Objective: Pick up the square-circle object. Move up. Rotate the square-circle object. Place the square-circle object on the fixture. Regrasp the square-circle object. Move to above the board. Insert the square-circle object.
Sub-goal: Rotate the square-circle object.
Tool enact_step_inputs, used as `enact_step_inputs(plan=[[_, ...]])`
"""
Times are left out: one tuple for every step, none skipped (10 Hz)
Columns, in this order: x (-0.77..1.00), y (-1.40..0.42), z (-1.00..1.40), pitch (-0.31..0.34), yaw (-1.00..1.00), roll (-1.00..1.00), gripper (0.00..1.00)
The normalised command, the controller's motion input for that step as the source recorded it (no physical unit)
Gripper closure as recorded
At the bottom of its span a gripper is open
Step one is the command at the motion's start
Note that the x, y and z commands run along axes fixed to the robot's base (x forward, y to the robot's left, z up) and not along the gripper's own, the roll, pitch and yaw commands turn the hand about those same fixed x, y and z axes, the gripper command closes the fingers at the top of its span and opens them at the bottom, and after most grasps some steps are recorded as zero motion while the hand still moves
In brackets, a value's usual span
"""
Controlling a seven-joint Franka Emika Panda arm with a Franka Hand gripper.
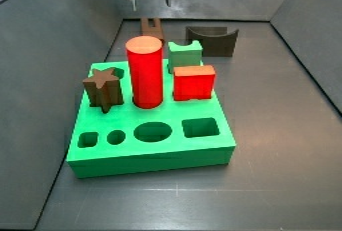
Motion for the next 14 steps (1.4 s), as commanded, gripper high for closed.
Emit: enact_step_inputs(plan=[[0.02,0.00,-0.06,0.001,1.00,0.00,0.00],[0.02,-0.01,-0.05,0.001,1.00,0.00,0.00],[0.02,-0.01,-0.05,0.001,1.00,0.00,0.00],[0.02,0.00,-0.04,0.001,1.00,0.00,0.00],[0.02,0.00,-0.04,0.001,1.00,0.00,0.00],[0.02,0.00,-0.04,0.001,1.00,0.00,0.00],[0.02,-0.01,-0.04,0.001,1.00,0.00,0.00],[0.02,0.00,-0.04,0.001,1.00,0.00,0.00],[0.02,0.00,-0.03,0.001,1.00,0.00,0.00],[0.02,-0.01,-0.03,0.001,1.00,0.00,0.00],[0.02,-0.01,-0.03,0.001,1.00,0.00,0.00],[0.02,-0.01,-0.03,0.001,1.00,0.00,0.00],[0.02,-0.01,-0.03,0.001,1.00,0.00,0.00],[0.02,-0.01,-0.03,0.001,1.00,0.00,0.00]])
